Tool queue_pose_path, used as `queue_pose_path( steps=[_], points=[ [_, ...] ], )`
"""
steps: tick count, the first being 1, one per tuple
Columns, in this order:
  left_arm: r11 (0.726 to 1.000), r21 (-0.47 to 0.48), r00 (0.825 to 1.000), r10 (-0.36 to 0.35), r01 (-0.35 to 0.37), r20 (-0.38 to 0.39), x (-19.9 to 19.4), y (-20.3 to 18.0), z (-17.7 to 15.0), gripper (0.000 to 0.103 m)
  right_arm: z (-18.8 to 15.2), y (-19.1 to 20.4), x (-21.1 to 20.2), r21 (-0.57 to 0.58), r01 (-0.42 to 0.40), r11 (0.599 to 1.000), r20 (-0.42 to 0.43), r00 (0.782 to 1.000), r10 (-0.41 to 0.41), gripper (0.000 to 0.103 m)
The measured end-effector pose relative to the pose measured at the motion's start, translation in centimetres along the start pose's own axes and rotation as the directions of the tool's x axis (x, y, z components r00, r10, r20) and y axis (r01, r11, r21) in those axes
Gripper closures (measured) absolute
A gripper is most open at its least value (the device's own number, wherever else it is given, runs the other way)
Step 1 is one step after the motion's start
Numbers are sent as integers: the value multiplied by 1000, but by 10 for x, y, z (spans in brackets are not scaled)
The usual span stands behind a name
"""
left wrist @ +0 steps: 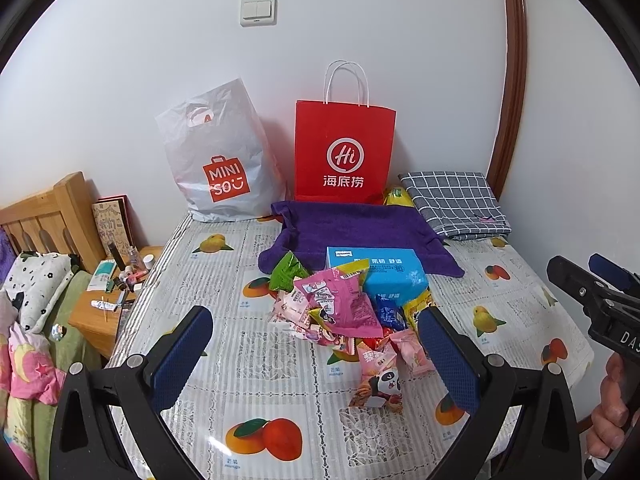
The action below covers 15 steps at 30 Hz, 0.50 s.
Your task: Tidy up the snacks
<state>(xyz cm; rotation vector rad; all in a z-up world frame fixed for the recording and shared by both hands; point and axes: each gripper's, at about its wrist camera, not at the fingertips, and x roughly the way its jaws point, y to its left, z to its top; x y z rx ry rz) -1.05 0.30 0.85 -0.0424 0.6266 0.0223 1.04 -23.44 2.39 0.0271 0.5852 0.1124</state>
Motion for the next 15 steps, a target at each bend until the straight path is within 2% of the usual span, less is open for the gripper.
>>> queue_pose_path(
  steps=[15],
  points=[
    [1000,3,1000,-3,3,0,1,2,1,0,1,2,-2,1,-2,1000,2,1000,2,0]
  ],
)
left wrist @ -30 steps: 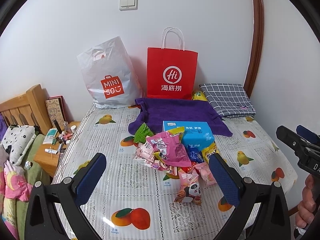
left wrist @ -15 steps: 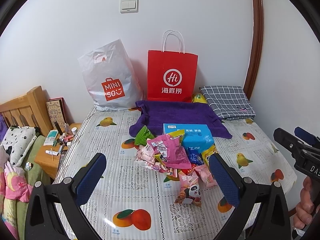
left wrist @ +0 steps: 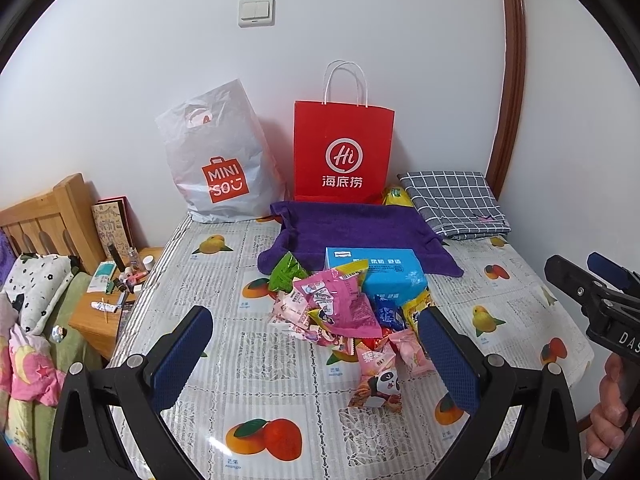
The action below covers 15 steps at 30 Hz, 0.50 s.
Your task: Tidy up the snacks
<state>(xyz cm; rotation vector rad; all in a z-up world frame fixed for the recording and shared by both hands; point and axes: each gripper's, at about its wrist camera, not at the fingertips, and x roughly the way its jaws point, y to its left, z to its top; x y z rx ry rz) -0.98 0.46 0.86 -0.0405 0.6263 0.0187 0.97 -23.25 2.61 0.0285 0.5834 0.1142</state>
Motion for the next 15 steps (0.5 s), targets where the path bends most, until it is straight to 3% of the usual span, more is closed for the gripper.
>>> queue_pose_path(
  steps=[15],
  points=[
    [1000,7,1000,0,0,2,-1,-5,-2,0,-4,3,-1,-10,-5,1000,4,1000,5,0]
  ],
)
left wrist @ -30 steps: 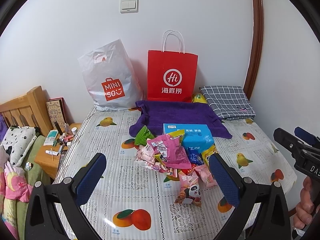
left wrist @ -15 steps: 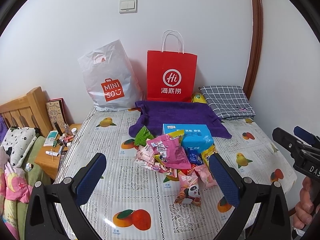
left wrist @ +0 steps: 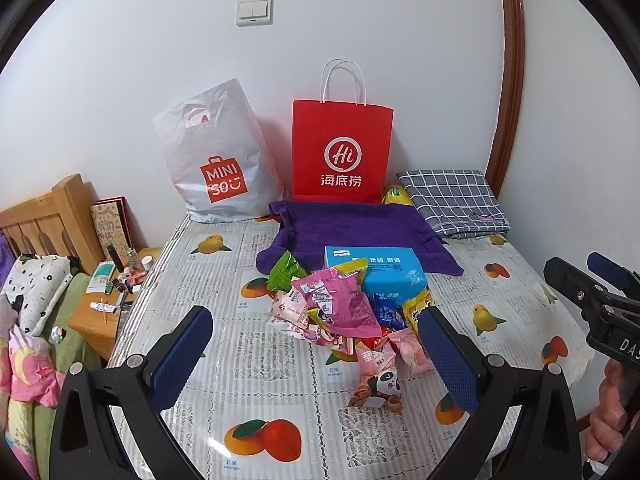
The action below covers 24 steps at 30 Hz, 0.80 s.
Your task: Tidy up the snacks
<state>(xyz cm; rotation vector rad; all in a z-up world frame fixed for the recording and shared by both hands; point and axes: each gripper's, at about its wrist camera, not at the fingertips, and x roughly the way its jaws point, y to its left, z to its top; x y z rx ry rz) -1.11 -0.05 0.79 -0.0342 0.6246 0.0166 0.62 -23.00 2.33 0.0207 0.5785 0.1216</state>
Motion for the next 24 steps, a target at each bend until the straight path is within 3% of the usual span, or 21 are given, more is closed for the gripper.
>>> queue_pose_path(
  steps=[7,17,24],
  points=[
    [1000,4,1000,-5,5,-27,22,1,4,0,-5,4,20,-14,3,1000,-29,1000,-3,0],
    [1000,-11,992,-4,3,-124,86,17,3,0,-23,-2,87,-45,13,999,-141,990,-20,1],
    [999,-31,980,11,-17,-197,134,37,-6,0,-46,-5,141,-70,-12,997,-213,977,-3,11]
  ],
)
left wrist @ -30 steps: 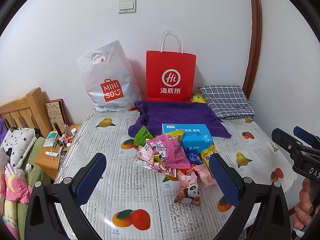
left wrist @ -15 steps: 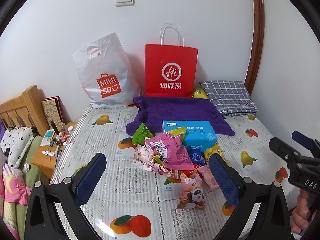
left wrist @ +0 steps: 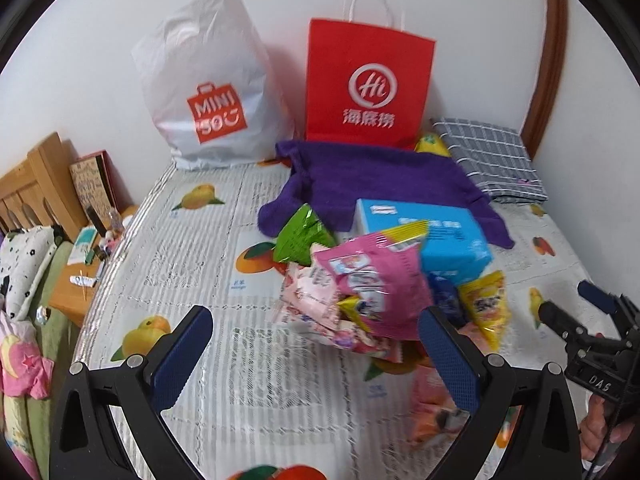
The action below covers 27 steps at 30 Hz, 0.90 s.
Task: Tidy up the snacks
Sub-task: 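Grasp the pink snack bag with the left tool while the right tool grasps the yellow chip bag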
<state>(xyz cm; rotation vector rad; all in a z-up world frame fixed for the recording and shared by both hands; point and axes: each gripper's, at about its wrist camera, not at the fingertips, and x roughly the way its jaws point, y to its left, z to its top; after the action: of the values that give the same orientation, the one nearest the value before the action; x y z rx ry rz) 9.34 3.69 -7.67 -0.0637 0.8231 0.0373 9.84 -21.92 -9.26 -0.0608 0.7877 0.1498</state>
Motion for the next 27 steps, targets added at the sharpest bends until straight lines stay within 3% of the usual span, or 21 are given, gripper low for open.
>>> queue_pose_path(
  steps=[9,13,16,27],
  points=[
    [999,-30,999,9,-10,-50,34,24,4,0,-11,8,63,12,-88,996,-100,991,89,21],
    [998,-60,999,-8,5,-53,42,34,6,0,-11,13,85,0,-88,996,-145,986,88,26],
    [997,-73,998,-23,18,-58,49,40,8,0,-12,13,95,9,-99,995,-165,981,100,37],
    [990,-48,987,-140,136,-84,61,19,12,0,-11,-16,85,34,-66,997,-128,989,69,43]
  ],
)
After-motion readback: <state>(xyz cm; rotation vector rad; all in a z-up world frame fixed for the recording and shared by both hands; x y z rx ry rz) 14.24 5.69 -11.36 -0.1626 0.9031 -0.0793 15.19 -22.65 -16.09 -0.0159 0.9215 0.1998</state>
